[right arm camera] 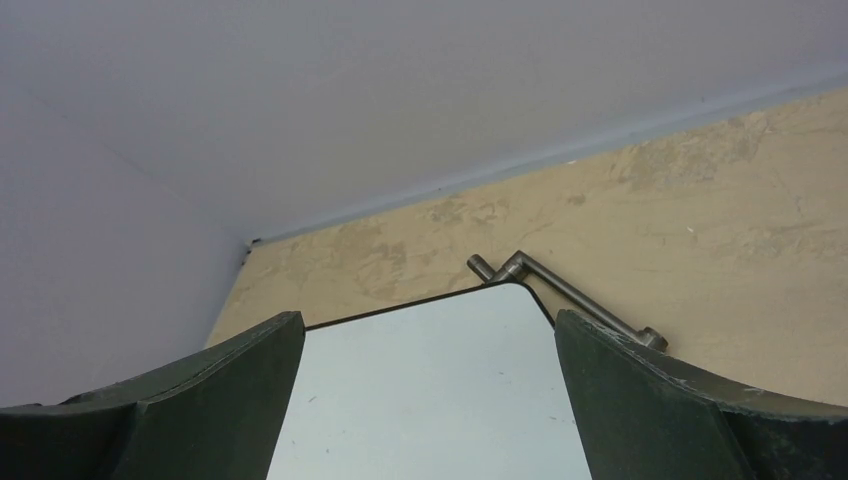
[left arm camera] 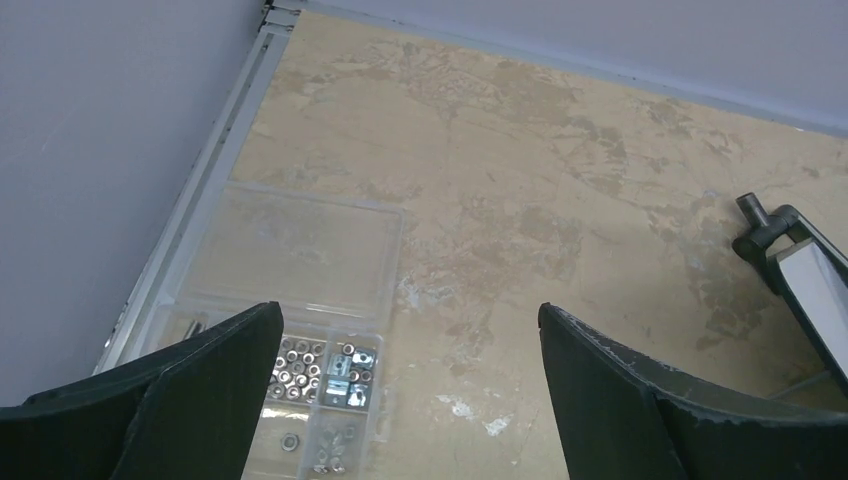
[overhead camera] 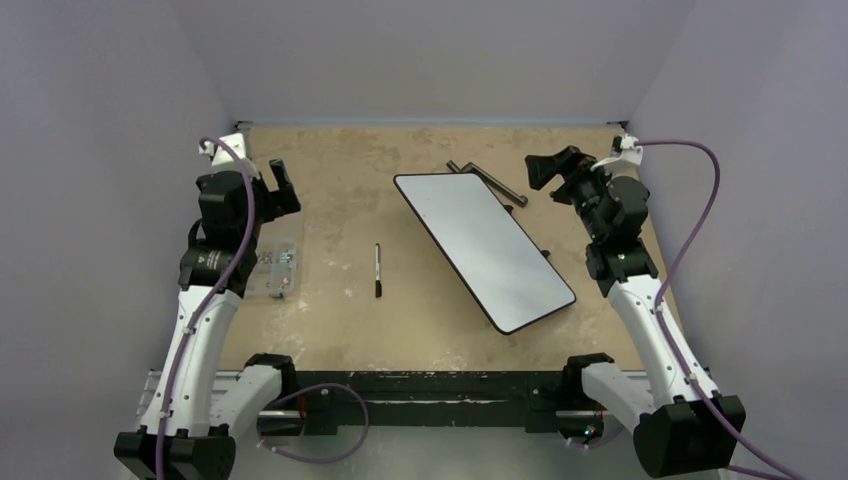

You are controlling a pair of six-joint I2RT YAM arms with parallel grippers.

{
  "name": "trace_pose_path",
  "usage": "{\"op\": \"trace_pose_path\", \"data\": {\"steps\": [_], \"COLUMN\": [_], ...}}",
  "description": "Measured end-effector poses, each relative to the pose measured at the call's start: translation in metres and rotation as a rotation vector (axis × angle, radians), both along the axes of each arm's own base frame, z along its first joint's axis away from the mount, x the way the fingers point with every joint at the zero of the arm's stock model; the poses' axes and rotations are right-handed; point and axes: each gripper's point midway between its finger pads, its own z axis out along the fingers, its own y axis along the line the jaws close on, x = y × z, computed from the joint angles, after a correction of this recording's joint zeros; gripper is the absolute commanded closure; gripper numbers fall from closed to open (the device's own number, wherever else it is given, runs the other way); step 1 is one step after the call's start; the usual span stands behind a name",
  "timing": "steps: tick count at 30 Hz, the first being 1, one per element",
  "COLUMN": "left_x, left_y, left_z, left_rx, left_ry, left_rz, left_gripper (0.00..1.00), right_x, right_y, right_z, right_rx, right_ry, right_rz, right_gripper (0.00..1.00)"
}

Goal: Write a sentence on the whiteboard
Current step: Pick up the whiteboard marker from the center of the board.

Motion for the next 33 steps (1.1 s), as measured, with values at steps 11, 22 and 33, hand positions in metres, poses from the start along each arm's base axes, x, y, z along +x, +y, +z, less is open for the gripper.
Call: {"op": "trace_pose_path", "data": {"steps": [11, 22, 33], "left_x": [-0.012, -0.021, -0.033], "left_y": [-0.065, -0.097, -0.148], "left_z": [0.011, 0.006, -0.091], "left_rx": [-0.009, -0.01, 0.062], "left_ry": [-0.038, -0.032, 0.212], "left_rz": [-0.217, -0.327, -0.489], "left_gripper": [0.0, 0.0, 0.0], "right_x": [-0.023, -0.033, -0.043], "right_y": [0.001, 0.006, 0.012], "right_z": [0.0, -0.021, -0.013], "right_rx": [-0.004, -0.041, -0.027], "right_ry": [0.022, 0.172, 0.156], "right_rz": [0.023, 0.064, 0.105], "right_gripper": [0.01, 0.01, 0.01]}}
